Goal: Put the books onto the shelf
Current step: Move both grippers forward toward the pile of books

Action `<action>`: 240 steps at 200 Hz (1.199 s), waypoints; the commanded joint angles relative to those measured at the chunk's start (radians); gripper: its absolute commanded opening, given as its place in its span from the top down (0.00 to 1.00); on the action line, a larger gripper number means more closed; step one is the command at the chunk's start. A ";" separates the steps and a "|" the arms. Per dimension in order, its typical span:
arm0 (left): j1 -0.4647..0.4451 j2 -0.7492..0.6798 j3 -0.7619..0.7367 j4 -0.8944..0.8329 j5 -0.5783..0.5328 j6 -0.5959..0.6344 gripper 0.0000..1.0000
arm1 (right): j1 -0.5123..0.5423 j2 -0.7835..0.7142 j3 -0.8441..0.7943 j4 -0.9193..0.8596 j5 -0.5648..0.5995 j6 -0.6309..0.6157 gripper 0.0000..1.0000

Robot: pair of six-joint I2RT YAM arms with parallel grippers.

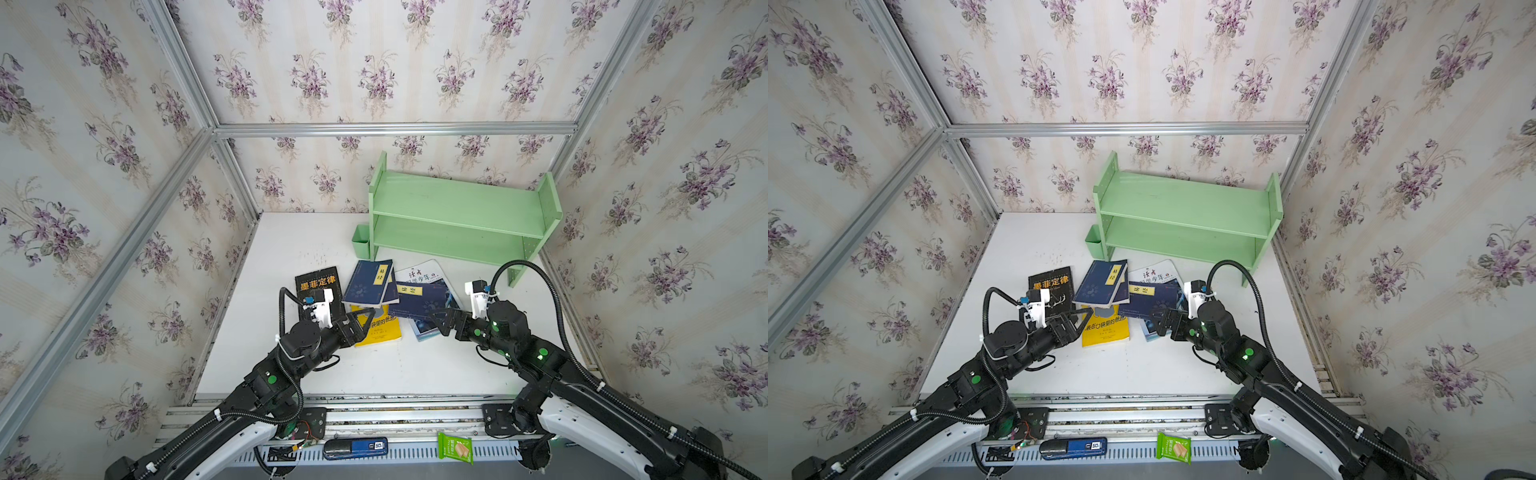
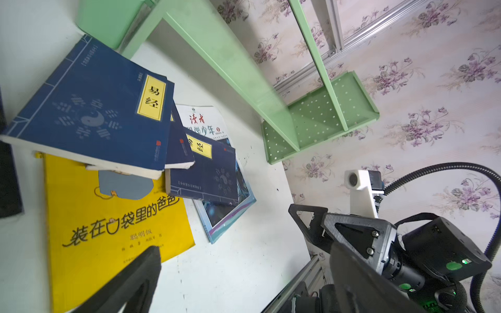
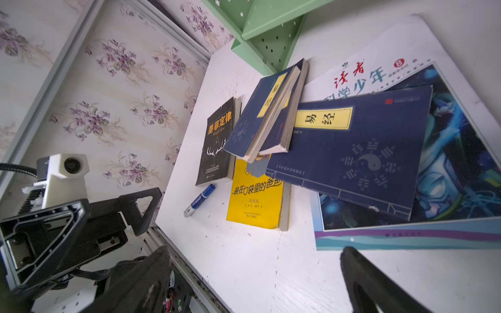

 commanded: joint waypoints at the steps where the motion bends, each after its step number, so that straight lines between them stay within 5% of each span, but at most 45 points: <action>1: -0.062 -0.003 0.033 -0.026 -0.143 0.017 0.01 | 0.067 -0.016 0.029 0.005 0.099 -0.037 0.00; 25: -0.070 0.011 0.036 -0.043 -0.157 -0.018 0.01 | 0.072 -0.022 -0.008 0.084 0.046 -0.026 0.00; 45: -0.069 -0.010 0.009 -0.065 -0.154 -0.072 0.01 | 0.072 -0.064 -0.012 -0.058 0.137 0.065 0.00; 104: -0.068 -0.182 -0.080 -0.096 -0.292 -0.099 0.01 | 0.070 -0.142 -0.091 0.034 0.263 0.092 0.00; 185: -0.066 -0.057 0.128 -0.350 -0.208 0.166 0.01 | 0.070 0.087 -0.013 0.021 0.217 0.054 0.00; 240: -0.047 0.072 0.345 -0.461 -0.288 0.376 0.01 | 0.070 0.197 0.070 0.025 0.231 0.039 0.00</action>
